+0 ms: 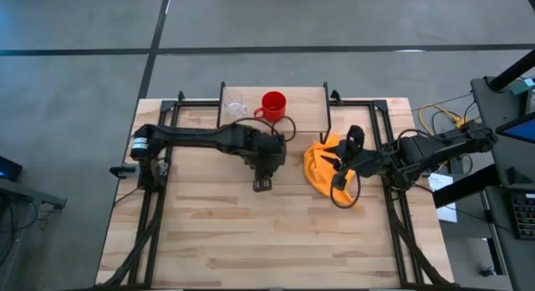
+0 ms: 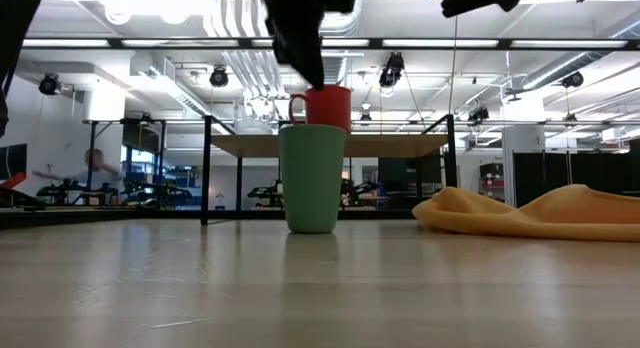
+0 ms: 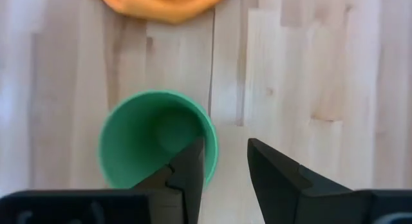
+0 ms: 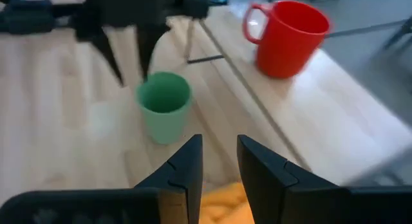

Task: Stack small to large cups/mugs on shelf
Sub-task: Put the green cup on the shelf

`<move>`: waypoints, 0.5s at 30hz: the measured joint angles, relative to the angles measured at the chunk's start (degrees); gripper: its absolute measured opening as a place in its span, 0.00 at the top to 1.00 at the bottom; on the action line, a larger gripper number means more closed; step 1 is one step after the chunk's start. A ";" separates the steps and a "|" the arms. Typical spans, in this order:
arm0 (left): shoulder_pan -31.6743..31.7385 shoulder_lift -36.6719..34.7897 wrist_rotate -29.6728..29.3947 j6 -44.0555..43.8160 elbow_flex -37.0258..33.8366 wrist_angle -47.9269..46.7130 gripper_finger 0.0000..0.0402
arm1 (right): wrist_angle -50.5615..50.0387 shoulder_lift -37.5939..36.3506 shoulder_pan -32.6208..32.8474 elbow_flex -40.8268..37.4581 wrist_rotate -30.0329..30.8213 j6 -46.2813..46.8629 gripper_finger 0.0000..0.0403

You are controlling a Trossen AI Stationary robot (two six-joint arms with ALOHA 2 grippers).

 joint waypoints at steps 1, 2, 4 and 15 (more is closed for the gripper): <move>-0.04 -0.17 0.00 0.00 1.64 -1.40 0.74 | 1.28 0.26 -0.71 0.00 -2.03 -0.38 0.77; -0.04 -0.50 0.00 0.00 3.34 -3.12 0.74 | 2.60 0.60 -1.45 0.00 -4.68 -1.33 0.77; -0.04 -0.94 0.00 -0.02 6.46 -8.15 0.74 | 5.94 2.12 -2.92 0.00 -10.95 -4.63 0.77; -0.04 -8.51 -2.42 -7.16 13.66 -21.93 0.74 | 15.13 17.56 -11.33 2.70 -31.45 -18.25 0.77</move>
